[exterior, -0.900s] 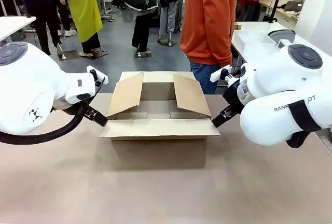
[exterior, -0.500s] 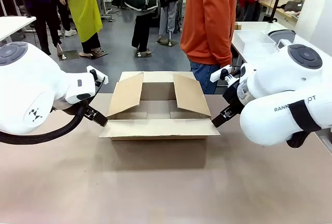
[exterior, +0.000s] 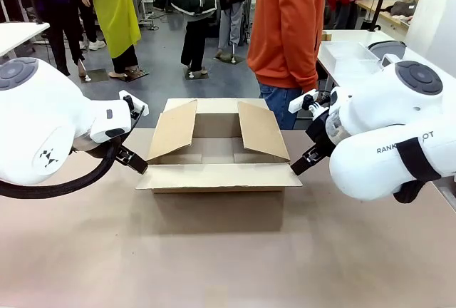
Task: Pack the gift set into the box.
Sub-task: Place both hands on the side flaps of the Package Box and spread them outward.
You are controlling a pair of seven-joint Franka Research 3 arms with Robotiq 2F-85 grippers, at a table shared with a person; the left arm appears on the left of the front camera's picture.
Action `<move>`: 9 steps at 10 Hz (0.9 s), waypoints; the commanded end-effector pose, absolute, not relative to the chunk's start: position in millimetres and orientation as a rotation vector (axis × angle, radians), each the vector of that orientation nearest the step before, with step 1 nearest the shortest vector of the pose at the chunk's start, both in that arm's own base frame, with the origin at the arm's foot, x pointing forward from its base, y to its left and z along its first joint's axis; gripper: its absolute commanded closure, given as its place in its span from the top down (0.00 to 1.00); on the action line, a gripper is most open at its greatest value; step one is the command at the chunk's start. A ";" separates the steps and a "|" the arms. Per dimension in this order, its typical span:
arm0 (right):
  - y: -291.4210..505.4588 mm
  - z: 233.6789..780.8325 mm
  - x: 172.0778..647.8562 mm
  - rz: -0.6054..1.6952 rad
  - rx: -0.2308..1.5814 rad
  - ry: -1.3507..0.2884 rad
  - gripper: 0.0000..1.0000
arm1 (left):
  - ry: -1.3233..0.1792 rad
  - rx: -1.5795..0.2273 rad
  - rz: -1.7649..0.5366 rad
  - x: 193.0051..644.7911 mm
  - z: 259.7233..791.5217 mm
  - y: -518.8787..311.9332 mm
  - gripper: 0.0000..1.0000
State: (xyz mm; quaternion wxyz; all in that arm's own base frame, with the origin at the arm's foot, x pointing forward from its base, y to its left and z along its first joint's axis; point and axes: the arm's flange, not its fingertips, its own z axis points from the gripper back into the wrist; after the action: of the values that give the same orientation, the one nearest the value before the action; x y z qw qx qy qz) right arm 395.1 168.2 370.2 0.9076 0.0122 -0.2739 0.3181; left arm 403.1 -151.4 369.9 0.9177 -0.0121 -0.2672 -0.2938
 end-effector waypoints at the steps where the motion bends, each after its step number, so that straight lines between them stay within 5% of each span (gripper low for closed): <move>1: 168.1 370.3 395.1 0.656 0.026 -0.566 1.00 | -0.551 -0.025 -0.605 403.1 370.1 -151.5 1.00; 7: 168.2 370.1 395.1 0.657 0.025 -0.565 1.00 | -0.550 -0.025 -0.604 403.1 369.9 -151.4 1.00; 9: 117.8 399.1 384.2 0.629 0.035 -0.470 1.00 | -0.466 -0.003 -0.687 369.6 399.5 -107.4 1.00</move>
State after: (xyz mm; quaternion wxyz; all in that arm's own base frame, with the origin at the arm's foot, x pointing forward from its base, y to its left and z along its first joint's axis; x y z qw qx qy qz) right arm 396.3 149.6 377.0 0.9188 0.0109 -0.2514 0.3041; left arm 400.7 -142.7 381.1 0.9165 -0.0067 -0.2527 -0.3099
